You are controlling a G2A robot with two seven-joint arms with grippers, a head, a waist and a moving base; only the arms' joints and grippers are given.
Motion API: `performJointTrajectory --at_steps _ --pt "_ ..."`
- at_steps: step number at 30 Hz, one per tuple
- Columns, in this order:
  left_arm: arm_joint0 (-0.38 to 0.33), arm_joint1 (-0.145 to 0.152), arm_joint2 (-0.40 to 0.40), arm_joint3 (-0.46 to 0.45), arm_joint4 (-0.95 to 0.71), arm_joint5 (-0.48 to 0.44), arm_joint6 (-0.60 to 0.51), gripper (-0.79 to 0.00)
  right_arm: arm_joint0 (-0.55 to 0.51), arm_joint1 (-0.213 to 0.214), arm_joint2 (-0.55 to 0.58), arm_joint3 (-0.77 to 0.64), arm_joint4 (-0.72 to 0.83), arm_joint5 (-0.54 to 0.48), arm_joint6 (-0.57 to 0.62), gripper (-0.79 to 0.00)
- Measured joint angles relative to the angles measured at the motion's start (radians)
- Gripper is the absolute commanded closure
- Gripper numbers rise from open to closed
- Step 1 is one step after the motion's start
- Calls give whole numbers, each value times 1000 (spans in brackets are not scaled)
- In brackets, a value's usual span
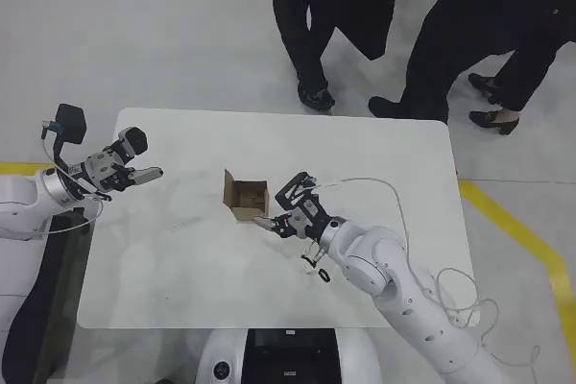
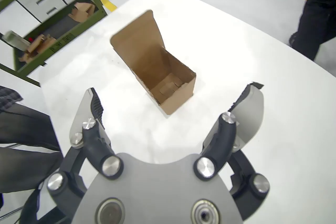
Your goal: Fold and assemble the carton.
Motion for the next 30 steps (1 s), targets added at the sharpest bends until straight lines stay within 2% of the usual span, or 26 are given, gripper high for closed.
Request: performJointTrajectory --at_steps 6,12,19,25,30 --pt "0 0 0 0 0 0 0 -785 42 -34 -103 101 -52 107 22 -785" --pt "0 0 0 0 0 0 0 -785 101 -66 -142 207 -69 183 48 -785" --pt "0 0 0 0 0 0 0 -785 143 -86 -124 278 -79 256 29 -785" --pt "0 0 0 0 0 0 0 -785 162 -88 -78 292 -156 335 28 -785" --pt "0 0 0 0 0 0 0 -785 141 -90 -78 260 -160 285 32 -785"
